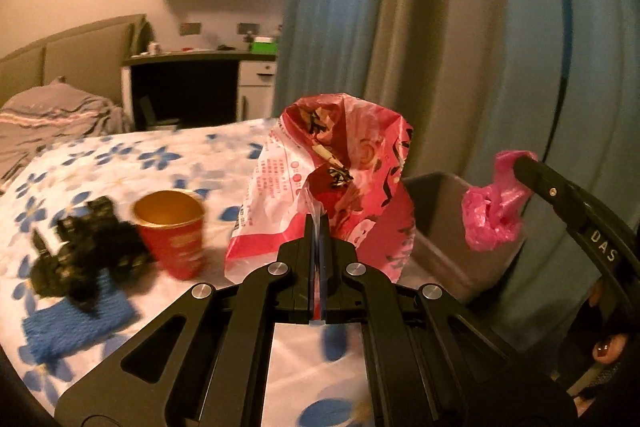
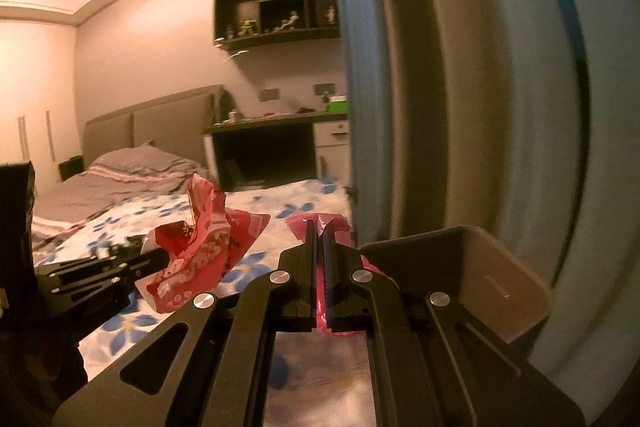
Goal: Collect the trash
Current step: 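Carry the red-pink bag with the left tool while the right tool carries the pink bag over the bin, then open both tools to drop the pink bags into the grey bin, then move both tools back over the red cup and black bags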
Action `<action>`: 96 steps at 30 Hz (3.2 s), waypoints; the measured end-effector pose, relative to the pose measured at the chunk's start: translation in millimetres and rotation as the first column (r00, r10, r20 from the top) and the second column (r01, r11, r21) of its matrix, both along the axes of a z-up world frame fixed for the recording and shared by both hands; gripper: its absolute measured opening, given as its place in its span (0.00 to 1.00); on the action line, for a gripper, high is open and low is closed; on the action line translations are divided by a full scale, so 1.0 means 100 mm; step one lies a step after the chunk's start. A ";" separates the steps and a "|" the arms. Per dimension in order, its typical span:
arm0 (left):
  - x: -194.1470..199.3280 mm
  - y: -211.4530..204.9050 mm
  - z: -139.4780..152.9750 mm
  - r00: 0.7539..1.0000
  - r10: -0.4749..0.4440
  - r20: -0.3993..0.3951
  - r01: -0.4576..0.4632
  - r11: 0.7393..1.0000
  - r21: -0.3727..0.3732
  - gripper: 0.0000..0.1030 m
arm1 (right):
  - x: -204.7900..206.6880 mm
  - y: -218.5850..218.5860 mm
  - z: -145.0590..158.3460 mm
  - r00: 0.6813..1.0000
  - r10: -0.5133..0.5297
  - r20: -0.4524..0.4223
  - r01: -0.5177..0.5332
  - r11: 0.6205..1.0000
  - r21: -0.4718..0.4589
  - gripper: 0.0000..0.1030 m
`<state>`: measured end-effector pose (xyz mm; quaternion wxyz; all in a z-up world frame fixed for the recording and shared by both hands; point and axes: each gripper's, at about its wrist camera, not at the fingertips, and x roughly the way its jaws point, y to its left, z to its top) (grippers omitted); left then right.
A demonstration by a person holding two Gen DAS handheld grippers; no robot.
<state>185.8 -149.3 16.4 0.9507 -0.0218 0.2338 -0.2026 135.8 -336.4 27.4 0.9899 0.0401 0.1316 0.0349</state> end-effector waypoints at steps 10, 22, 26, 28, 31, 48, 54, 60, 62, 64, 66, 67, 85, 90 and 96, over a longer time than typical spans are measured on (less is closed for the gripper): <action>0.24 -0.66 -0.11 0.994 -0.105 -0.010 0.105 0.994 -0.016 0.00 | 0.09 -0.40 -0.09 0.996 -0.087 -0.008 0.087 0.996 -0.008 0.03; 0.50 -1.19 -0.27 0.983 -0.183 -0.030 0.182 0.983 -0.035 0.00 | 0.25 -0.65 -0.23 0.990 -0.134 -0.042 0.134 0.991 0.014 0.03; 0.59 -1.29 -0.32 0.980 -0.194 -0.047 0.193 0.980 -0.041 0.00 | 0.30 -0.70 -0.27 0.988 -0.143 -0.054 0.143 0.990 0.014 0.03; 0.62 -1.33 -0.35 0.979 -0.197 -0.052 0.195 0.980 -0.042 0.00 | 0.33 -0.72 -0.29 0.987 -0.149 -0.058 0.150 0.989 0.012 0.03; 0.69 -1.39 -0.40 0.976 -0.205 -0.068 0.202 0.978 -0.047 0.00 | 0.35 -0.76 -0.33 0.986 -0.156 -0.065 0.158 0.987 0.015 0.03; 0.92 -1.58 -0.61 0.961 -0.238 -0.138 0.229 0.970 -0.080 0.01 | 0.54 -0.83 -0.42 0.979 -0.180 -0.100 0.183 0.983 0.021 0.03; 0.96 -1.62 -0.65 0.957 -0.248 -0.152 0.236 0.967 -0.092 0.01 | 0.56 -0.84 -0.43 0.977 -0.183 -0.106 0.186 0.982 0.024 0.03; 0.97 -1.65 -0.68 0.947 -0.279 -0.160 0.263 0.958 -0.115 0.08 | 0.56 -0.86 -0.44 0.977 -0.184 -0.107 0.188 0.982 0.025 0.03; 0.98 -1.63 -0.69 0.948 -0.273 -0.165 0.257 0.960 -0.114 0.24 | 0.56 -0.87 -0.45 0.976 -0.188 -0.111 0.192 0.981 0.025 0.03; 0.98 -1.61 -0.70 0.947 -0.274 -0.168 0.256 0.959 -0.123 0.41 | 0.56 -0.88 -0.46 0.975 -0.190 -0.115 0.195 0.980 0.032 0.04; 0.95 -1.57 -0.68 0.954 -0.255 -0.155 0.238 0.964 -0.120 0.54 | 0.54 -0.89 -0.46 0.974 -0.196 -0.115 0.201 0.979 0.033 0.04; 0.94 -1.55 -0.68 0.959 -0.242 -0.150 0.226 0.967 -0.119 0.63 | 0.54 -0.90 -0.46 0.974 -0.196 -0.116 0.202 0.979 0.037 0.05; 0.63 -0.95 -0.49 0.995 -0.052 -0.091 0.046 0.997 -0.069 0.94 | 0.27 -0.85 -0.39 0.960 -0.272 -0.072 0.277 0.958 0.069 0.79; 0.46 -0.63 -0.41 0.997 0.049 -0.057 -0.051 0.998 -0.022 0.94 | 0.18 -0.71 -0.41 0.961 -0.266 -0.071 0.270 0.962 0.051 0.85; 0.34 -0.17 -0.32 0.984 0.178 -0.024 -0.178 0.984 0.013 0.94 | 0.11 -0.47 -0.39 0.972 -0.224 -0.077 0.228 0.972 0.049 0.86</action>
